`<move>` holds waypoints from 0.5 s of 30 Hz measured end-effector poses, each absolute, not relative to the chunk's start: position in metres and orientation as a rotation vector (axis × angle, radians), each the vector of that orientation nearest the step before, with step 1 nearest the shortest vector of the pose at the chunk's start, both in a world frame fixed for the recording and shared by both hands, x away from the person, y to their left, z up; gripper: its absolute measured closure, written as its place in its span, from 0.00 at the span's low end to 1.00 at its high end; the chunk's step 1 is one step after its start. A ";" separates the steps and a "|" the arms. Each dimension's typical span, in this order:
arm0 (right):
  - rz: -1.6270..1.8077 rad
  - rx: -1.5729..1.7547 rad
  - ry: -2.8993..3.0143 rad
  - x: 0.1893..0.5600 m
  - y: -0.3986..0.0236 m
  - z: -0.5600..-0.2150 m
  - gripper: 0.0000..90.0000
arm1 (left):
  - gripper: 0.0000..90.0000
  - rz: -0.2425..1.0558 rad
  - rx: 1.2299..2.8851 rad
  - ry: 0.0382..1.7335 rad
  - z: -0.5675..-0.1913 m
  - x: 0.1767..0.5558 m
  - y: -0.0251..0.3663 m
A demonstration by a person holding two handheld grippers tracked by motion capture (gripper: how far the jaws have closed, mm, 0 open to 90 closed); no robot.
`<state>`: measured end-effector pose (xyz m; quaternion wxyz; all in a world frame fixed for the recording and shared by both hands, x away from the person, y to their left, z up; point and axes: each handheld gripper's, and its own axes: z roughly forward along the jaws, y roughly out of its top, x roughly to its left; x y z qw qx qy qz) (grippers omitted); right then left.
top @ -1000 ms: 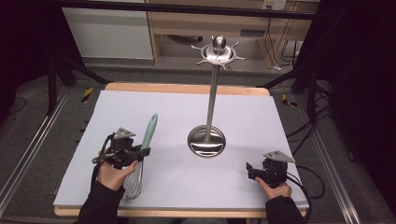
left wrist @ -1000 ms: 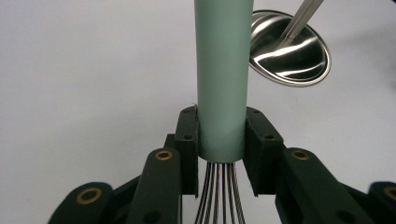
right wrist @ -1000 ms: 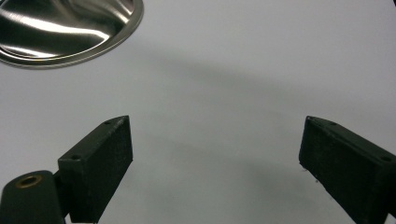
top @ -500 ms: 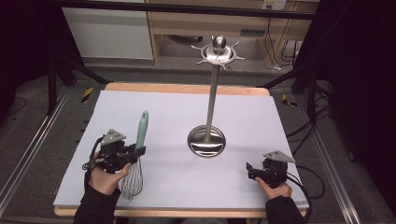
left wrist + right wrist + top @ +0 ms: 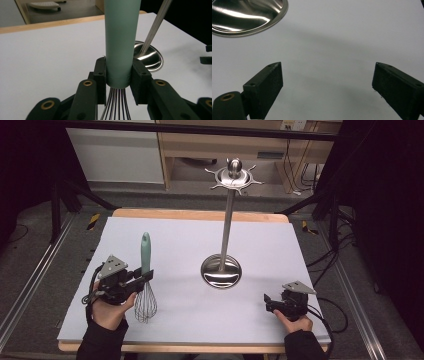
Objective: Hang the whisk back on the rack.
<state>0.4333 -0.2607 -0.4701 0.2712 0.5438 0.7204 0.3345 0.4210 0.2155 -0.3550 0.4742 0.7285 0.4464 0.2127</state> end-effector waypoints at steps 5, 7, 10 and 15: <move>0.899 1.464 1.939 0.433 -0.261 -0.470 0.11 | 0.76 0.542 1.771 1.065 -0.348 0.420 0.212; 0.901 1.460 1.936 0.433 -0.261 -0.470 0.11 | 0.76 0.545 1.764 1.059 -0.347 0.420 0.212; 0.907 1.462 1.928 0.433 -0.261 -0.470 0.11 | 0.76 0.552 1.755 1.046 -0.343 0.420 0.210; 0.906 1.457 1.925 0.433 -0.261 -0.469 0.11 | 0.76 0.565 1.733 1.023 -0.335 0.422 0.206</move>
